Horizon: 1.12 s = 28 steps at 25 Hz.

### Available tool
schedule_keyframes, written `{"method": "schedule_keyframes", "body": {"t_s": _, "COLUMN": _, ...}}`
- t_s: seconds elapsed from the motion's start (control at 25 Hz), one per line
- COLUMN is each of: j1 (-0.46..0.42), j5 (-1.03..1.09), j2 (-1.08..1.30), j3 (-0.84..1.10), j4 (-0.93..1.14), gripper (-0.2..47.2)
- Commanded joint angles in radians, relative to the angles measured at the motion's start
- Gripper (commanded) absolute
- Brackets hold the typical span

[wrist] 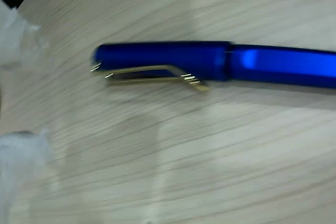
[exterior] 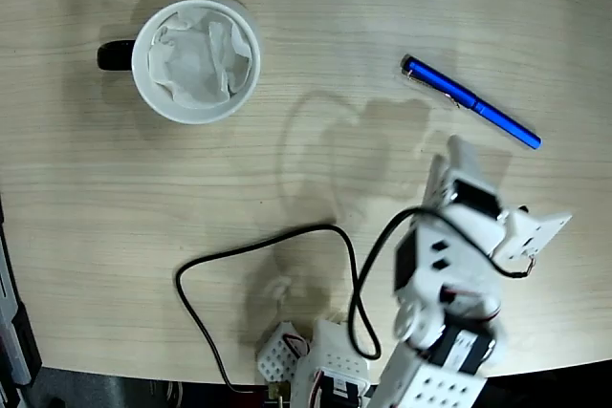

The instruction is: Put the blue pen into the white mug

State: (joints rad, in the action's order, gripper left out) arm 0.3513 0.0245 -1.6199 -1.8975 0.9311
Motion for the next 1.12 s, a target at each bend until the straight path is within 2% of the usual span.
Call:
{"method": "schedule_keyframes", "body": {"t_s": 0.0, "j1": 0.02, "j5": -0.057, "j2": 0.114, "j3": 0.167, "j4": 0.04, "gripper": 9.6}}
{"method": "schedule_keyframes", "body": {"t_s": 0.4, "j1": 0.0, "j5": -0.16, "j2": 0.399, "j3": 0.419, "j4": 0.06, "gripper": 11.3}}
{"method": "schedule_keyframes", "body": {"t_s": 0.84, "j1": -0.077, "j5": -0.198, "j2": 0.488, "j3": 0.468, "j4": 0.06, "gripper": 11.3}}
{"method": "schedule_keyframes", "body": {"t_s": 1.08, "j1": -0.083, "j5": -0.204, "j2": 0.52, "j3": 0.48, "j4": 0.06, "gripper": 11.3}}
